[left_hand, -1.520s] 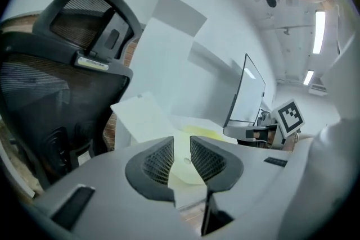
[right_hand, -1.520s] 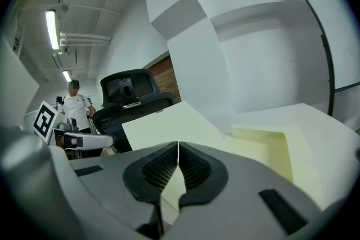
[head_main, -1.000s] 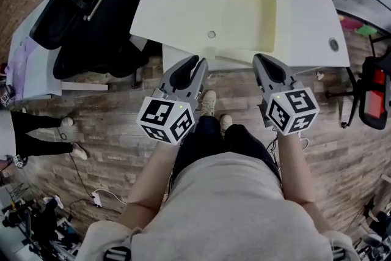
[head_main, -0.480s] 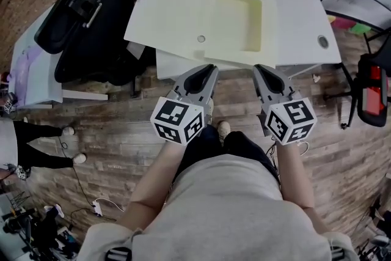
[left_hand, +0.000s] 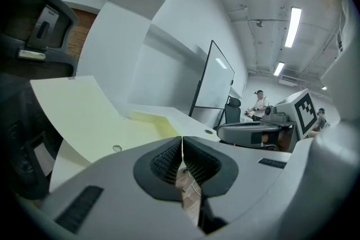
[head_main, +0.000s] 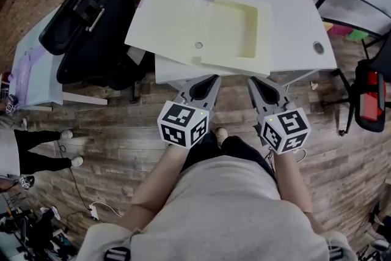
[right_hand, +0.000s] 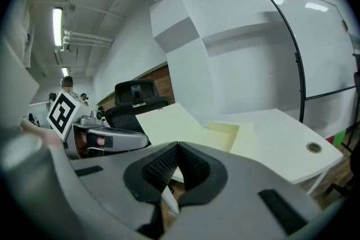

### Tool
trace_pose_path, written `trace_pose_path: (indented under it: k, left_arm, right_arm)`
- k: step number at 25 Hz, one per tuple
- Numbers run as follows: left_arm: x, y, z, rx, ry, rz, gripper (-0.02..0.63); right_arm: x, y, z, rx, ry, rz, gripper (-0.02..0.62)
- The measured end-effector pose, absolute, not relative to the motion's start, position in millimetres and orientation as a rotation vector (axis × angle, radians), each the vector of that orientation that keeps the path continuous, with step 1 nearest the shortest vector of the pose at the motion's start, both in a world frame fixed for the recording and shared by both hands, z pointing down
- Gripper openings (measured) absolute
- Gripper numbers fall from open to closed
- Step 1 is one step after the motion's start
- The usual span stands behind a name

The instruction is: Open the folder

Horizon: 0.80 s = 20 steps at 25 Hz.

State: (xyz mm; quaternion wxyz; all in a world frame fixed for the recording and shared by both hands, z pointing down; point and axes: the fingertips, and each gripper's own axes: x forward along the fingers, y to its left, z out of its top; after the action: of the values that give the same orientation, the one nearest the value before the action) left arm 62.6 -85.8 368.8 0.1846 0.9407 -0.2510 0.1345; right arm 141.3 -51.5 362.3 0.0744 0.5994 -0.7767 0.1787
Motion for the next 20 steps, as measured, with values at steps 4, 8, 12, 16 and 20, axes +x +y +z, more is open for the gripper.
trace_pose_path:
  k: [4, 8, 12, 16, 20]
  left_arm:
    - [63, -84, 369, 2.646, -0.713, 0.375, 0.021]
    - [65, -82, 371, 2.644, -0.7, 0.37, 0.02]
    - [65, -78, 372, 2.652, -0.692, 0.383, 0.02]
    - [68, -75, 373, 2.66, -0.68, 0.396, 0.02]
    - [70, -73, 372, 2.663, -0.67, 0.402, 0.019]
  right_arm:
    - [146, -49, 363, 1.811, -2.317, 0.532, 0.021]
    - [150, -47, 362, 1.814, -2.307, 0.518, 0.021]
    - [150, -43, 361, 1.811, -2.309, 0.518, 0.021]
    - [149, -40, 362, 1.801, -2.306, 0.5, 0.021]
    - [148, -38, 363, 1.784, -2.309, 0.497, 0.021]
